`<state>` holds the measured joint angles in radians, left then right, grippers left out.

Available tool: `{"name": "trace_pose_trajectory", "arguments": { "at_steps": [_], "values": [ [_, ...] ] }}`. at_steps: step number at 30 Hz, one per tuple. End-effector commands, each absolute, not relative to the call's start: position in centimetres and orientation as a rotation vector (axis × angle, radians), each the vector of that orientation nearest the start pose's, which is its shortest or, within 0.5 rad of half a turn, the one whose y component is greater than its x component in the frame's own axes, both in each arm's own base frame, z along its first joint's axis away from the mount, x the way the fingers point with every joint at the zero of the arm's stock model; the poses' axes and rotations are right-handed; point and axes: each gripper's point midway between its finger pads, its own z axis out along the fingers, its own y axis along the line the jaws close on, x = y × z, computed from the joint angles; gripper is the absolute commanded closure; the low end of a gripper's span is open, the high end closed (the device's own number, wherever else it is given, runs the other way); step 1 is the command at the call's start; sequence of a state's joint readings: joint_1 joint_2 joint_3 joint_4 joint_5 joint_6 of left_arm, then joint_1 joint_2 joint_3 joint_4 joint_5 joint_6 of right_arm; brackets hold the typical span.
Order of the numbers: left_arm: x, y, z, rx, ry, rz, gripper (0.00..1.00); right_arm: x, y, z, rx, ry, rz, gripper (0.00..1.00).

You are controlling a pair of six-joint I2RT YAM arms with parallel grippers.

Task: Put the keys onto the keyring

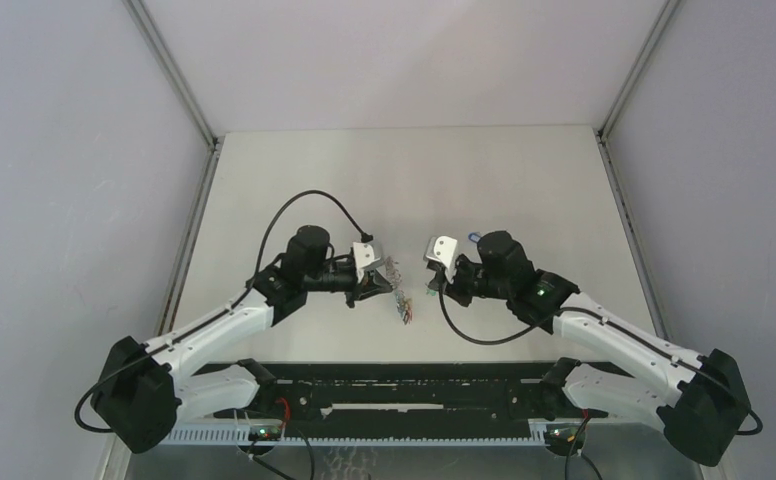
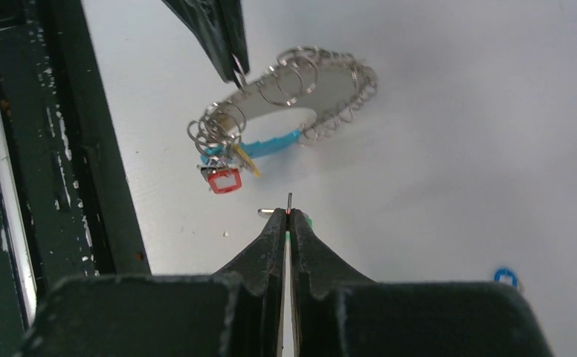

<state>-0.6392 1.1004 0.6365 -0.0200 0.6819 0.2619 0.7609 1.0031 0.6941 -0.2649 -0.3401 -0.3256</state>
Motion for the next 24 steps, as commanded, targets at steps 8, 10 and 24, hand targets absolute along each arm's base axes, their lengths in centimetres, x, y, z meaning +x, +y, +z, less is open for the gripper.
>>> {"name": "trace_pose_trajectory", "arguments": {
  "at_steps": [8, 10, 24],
  "values": [
    [18.3, -28.5, 17.5, 1.418, 1.481, -0.994, 1.00, 18.4, 28.4, 18.4, -1.530, 1.366, 0.703, 1.00],
    [18.2, -28.5, 17.2, 1.434, 1.482, -0.997, 1.00, 18.4, 28.6, 18.2, -1.554, 1.373, 0.683, 1.00],
    [17.6, -28.9, 17.2, 1.465, 1.457, -1.032, 1.00, 17.5, 30.4, 18.5, -1.596, 1.310, 0.666, 1.00]
  ]
}}
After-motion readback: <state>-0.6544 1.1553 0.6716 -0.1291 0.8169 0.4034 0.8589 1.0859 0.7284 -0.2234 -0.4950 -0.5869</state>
